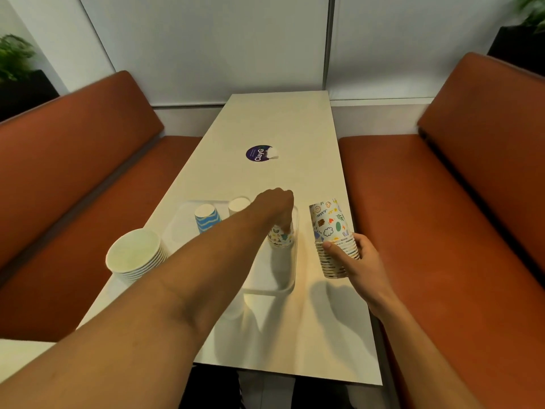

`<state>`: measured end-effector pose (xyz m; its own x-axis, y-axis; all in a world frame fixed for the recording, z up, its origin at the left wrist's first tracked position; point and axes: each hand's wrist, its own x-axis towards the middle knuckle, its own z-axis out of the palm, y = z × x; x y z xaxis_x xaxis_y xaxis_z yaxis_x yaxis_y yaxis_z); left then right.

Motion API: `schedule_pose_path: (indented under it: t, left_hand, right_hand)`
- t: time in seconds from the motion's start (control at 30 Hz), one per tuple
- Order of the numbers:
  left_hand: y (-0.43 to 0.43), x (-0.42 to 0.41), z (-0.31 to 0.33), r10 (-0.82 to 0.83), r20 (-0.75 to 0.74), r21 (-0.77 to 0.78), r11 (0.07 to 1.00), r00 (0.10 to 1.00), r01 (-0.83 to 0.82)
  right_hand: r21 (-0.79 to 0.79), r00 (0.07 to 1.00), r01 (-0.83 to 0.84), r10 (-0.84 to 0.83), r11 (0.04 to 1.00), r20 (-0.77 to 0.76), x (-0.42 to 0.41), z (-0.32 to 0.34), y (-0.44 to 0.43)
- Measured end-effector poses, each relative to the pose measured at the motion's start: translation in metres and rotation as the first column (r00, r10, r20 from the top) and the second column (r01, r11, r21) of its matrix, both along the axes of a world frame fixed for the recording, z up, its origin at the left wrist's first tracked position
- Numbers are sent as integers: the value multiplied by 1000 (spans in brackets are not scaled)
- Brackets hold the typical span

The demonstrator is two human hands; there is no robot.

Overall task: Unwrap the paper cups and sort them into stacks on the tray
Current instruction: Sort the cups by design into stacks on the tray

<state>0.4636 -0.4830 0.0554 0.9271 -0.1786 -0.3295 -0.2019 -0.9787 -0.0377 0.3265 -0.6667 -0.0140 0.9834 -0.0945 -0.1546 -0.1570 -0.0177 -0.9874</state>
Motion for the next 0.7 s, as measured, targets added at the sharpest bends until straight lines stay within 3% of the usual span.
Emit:
schedule_pose_path:
  t: [0.17, 0.3, 0.4, 0.53, 0.6, 0.7]
  left_hand:
    - [3, 1, -3, -7, -31, -24, 1000, 1000, 7]
    - [15, 1, 33, 59, -32, -181, 982, 998, -63]
    - [21, -4, 69, 148, -14, -373, 917, 989, -142]
    - [26, -14, 92, 106, -218, -638, 737, 970, -224]
    - [24, -22, 98, 32, -289, -645, 732, 957, -219]
    - [19, -31, 99, -43, -279, -604, 785, 959, -140]
  right_hand:
    - [-19, 1000, -12, 12, 1000, 20, 1, 2, 6]
    - [2, 999, -32, 32, 999, 30, 3, 5, 8]
    - [16, 998, -42, 41, 999, 48, 5, 9, 12]
    - [13, 996, -46, 45, 999, 83, 8, 14, 21]
    - [3, 993, -57, 56, 998, 101, 7, 17, 25]
    - [-12, 989, -75, 76, 997, 131, 7, 20, 32]
